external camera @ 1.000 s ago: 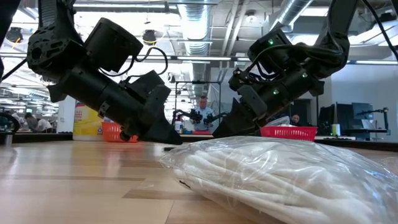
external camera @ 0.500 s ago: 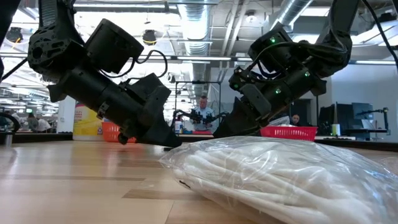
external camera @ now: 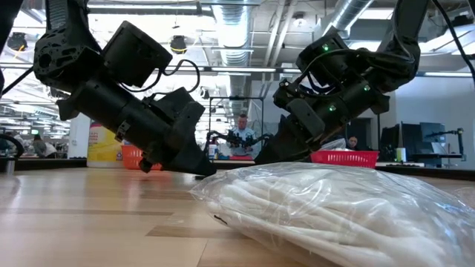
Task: Pick & Place Travel size toiletries
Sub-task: Put the left comb into the bottom red bin
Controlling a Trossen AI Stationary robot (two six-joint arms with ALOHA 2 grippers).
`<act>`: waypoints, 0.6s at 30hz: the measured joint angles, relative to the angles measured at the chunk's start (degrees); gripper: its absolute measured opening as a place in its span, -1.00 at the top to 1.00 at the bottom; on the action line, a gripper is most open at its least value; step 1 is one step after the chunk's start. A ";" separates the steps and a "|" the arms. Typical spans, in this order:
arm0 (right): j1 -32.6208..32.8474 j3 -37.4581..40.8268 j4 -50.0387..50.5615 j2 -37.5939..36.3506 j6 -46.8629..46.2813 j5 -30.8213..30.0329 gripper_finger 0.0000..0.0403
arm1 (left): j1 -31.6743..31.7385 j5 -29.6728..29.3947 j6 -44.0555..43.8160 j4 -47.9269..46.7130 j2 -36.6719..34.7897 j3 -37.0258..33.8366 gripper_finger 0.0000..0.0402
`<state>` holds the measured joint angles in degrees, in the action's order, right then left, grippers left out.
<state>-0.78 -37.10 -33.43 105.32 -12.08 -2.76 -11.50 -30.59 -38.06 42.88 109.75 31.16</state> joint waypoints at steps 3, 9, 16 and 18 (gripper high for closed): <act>0.00 0.00 0.00 0.00 0.00 0.00 -0.38 | -0.02 0.04 -0.64 -0.27 0.00 -0.02 1.00; 0.00 0.00 0.01 0.00 -0.03 0.00 -0.38 | -1.09 -1.53 3.71 1.51 0.09 -0.30 1.00; 0.00 0.00 0.02 0.00 -0.02 0.00 -0.38 | -1.86 -1.61 6.47 3.97 -0.09 -0.17 1.00; 0.00 0.00 0.04 0.00 -0.02 0.00 -0.38 | -1.88 -2.00 7.49 4.67 -0.09 -0.17 1.00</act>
<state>-0.78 -37.10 -33.39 105.32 -12.10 -2.76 -13.39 -32.59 -30.57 47.55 109.67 30.98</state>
